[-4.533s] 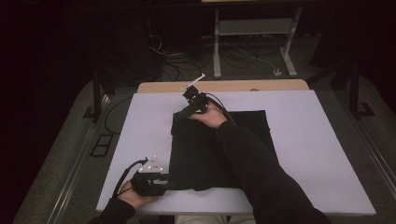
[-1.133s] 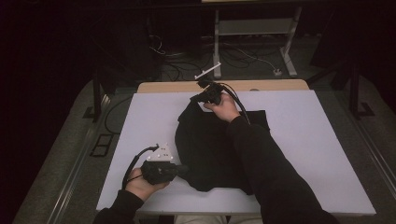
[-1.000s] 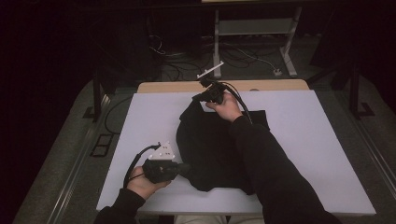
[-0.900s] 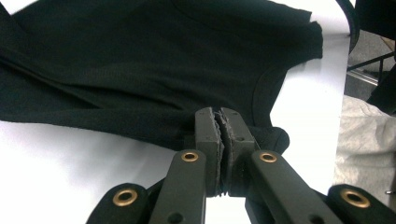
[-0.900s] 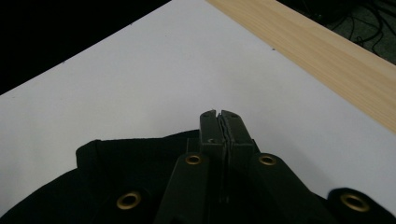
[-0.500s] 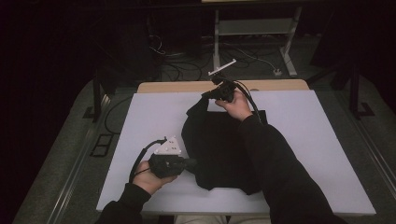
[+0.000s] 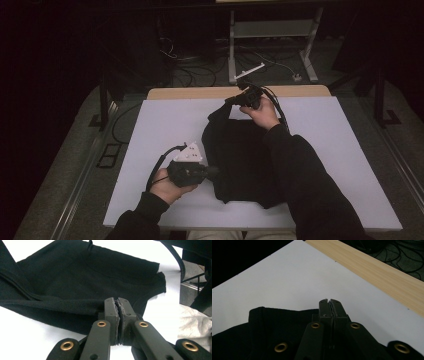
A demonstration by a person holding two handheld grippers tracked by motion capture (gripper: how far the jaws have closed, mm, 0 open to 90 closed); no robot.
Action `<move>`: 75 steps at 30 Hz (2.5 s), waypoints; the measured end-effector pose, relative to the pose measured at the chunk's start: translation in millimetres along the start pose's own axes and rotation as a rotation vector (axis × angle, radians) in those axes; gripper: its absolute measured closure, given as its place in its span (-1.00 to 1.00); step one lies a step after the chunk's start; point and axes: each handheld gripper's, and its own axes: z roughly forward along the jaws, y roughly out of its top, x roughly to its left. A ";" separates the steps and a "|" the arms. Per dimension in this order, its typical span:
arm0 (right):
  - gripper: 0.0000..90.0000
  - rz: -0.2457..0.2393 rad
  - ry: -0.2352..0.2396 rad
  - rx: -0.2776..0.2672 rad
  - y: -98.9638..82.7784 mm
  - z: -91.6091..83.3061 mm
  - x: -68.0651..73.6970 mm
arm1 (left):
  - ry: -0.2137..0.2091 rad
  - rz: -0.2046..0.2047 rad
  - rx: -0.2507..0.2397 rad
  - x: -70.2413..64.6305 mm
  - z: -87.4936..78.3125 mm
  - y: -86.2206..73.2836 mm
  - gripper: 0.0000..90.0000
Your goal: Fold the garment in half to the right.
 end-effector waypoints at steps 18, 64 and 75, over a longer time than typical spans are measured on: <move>0.94 0.032 -0.026 -0.015 -17.9 -22.8 -20.0 | -0.028 0.015 -0.021 -3.9 19.9 18.2 0.90; 0.94 0.116 -0.091 -0.046 -62.1 -72.7 -63.5 | -0.133 0.070 -0.017 -24.1 80.8 56.7 0.90; 0.94 0.143 -0.105 -0.054 -74.8 -82.3 -75.6 | -0.168 0.084 -0.024 -32.5 97.1 66.1 0.90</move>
